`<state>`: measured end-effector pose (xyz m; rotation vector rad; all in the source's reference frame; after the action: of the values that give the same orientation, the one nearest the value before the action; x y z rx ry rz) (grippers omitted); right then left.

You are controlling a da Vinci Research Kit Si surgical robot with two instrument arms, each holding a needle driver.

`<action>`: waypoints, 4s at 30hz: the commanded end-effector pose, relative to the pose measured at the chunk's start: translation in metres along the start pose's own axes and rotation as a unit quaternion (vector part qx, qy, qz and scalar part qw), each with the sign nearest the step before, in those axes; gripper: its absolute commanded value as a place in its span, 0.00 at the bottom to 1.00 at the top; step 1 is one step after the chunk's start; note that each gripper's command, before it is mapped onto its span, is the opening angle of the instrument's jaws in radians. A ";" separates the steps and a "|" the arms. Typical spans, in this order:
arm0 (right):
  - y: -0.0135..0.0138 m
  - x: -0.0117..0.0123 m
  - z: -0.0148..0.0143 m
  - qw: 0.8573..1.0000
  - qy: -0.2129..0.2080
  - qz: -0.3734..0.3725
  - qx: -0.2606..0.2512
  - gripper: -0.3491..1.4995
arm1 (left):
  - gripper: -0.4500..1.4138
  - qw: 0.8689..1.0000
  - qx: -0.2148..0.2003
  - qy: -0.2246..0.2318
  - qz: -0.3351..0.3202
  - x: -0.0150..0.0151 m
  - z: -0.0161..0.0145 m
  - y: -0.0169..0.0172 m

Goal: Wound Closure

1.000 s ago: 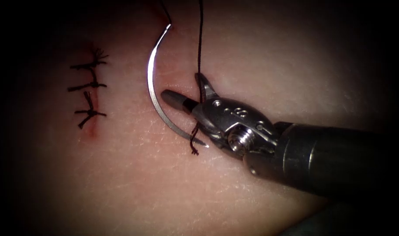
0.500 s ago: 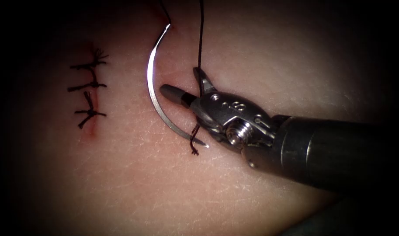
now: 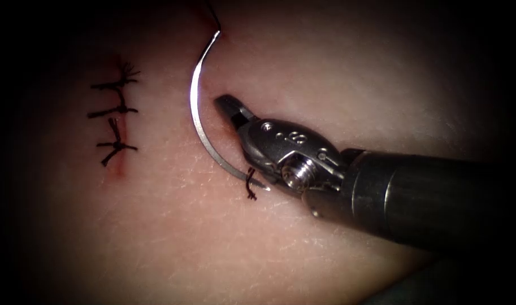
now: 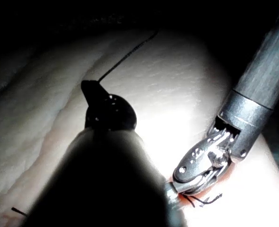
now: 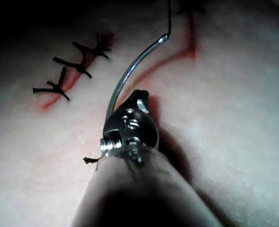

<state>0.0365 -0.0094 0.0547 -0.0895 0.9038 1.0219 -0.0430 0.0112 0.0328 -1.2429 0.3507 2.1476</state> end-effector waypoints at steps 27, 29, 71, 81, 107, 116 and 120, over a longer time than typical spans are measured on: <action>0.0084 -0.0023 -0.0177 0.998 0.042 -0.022 -0.036 0.44 | 0.00 0.984 0.003 -0.084 0.158 -0.0063 -0.0046 0.0062; 0.0082 -0.0028 -0.0177 0.998 0.044 -0.023 -0.037 0.44 | 0.00 0.980 0.004 -0.106 0.170 -0.0073 -0.0044 0.0067; 0.0050 -0.0078 -0.0163 0.999 0.019 -0.034 -0.025 0.32 | 0.99 0.973 -0.143 -0.134 0.120 -0.0128 -0.0111 0.0117; 0.0049 -0.0076 -0.0162 0.999 0.019 -0.034 -0.023 0.29 | 0.99 0.947 -0.202 -0.189 0.165 -0.0130 -0.0179 0.0129; 0.0044 0.0004 -0.0189 0.996 0.033 -0.078 0.001 0.72 | 0.70 0.987 -0.106 -0.030 0.120 -0.0078 -0.0028 0.0216; 0.0036 0.0008 -0.0191 0.996 0.036 -0.085 0.008 0.71 | 0.62 0.984 -0.099 -0.062 0.133 -0.0160 0.0015 0.0223; 0.0034 0.0009 -0.0187 0.996 0.039 -0.084 0.018 0.70 | 0.58 0.982 -0.106 -0.077 0.134 -0.0190 0.0019 0.0224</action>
<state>0.0218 -0.0154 0.0426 -0.1778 0.9626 0.8526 -0.0508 -0.0126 0.0479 -1.1864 0.2376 2.5515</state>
